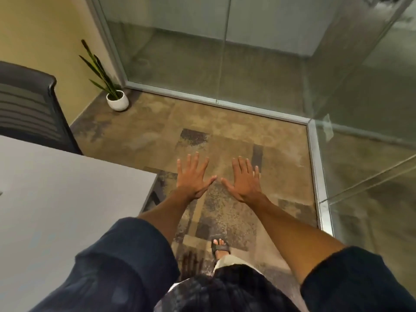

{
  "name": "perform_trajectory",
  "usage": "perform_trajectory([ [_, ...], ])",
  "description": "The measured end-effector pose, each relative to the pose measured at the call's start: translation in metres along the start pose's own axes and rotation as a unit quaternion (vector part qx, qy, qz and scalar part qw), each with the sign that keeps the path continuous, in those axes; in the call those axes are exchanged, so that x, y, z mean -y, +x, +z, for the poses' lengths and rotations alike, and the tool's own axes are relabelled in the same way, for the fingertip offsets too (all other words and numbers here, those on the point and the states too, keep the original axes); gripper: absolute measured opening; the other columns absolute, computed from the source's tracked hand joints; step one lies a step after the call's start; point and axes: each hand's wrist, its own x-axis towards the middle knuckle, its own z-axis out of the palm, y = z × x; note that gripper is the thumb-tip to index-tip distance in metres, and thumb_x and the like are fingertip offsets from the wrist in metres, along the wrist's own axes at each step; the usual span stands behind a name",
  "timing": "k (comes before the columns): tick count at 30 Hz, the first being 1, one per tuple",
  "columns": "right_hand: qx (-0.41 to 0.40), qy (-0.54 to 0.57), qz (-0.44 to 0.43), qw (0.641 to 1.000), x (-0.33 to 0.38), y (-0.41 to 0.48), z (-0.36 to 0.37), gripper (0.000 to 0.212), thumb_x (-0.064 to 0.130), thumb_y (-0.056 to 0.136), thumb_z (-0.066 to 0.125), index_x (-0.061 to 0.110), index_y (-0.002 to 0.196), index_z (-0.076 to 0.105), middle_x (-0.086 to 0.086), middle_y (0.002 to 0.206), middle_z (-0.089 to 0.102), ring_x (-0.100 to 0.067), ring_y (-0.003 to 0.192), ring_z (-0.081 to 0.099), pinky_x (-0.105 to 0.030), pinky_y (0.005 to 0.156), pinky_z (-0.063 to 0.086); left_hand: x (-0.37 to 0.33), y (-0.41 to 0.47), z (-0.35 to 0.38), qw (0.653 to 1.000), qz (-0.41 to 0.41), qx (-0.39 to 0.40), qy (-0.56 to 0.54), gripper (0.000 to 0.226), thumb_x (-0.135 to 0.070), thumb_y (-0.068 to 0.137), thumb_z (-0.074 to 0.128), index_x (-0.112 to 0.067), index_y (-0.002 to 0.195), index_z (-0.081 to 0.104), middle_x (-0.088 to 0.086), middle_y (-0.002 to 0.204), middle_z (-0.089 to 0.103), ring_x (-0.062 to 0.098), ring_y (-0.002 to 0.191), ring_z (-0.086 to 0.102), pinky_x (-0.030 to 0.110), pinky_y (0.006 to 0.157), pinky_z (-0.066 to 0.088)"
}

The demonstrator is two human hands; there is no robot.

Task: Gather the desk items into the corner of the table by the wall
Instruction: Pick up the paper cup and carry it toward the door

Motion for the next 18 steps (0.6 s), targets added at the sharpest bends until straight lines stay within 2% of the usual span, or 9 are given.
perform_trajectory([
  [10,0.031,-0.023,-0.103,0.994,0.008,0.208,-0.044,0.087,0.072,0.090,0.022,0.018,0.155,0.003,-0.006,0.164,-0.003,-0.028,0.151,-0.005,-0.054,0.121,0.000,0.039,0.155,-0.052,0.995,-0.099,0.004,-0.034,0.076,-0.069,0.093,0.015,-0.029,0.155,0.001,0.010,0.162,-0.009,0.032,0.149,-0.007,0.059,0.117,-0.006],
  [18,0.053,-0.054,-0.186,0.980,0.067,0.379,-0.047,0.085,0.069,0.092,0.027,0.018,0.156,0.003,-0.007,0.164,-0.003,-0.028,0.151,-0.004,-0.053,0.121,0.000,0.136,0.281,-0.065,0.983,-0.180,-0.012,-0.035,0.076,-0.071,0.091,0.014,-0.031,0.154,0.003,0.009,0.162,-0.006,0.031,0.149,-0.004,0.059,0.116,-0.004],
])
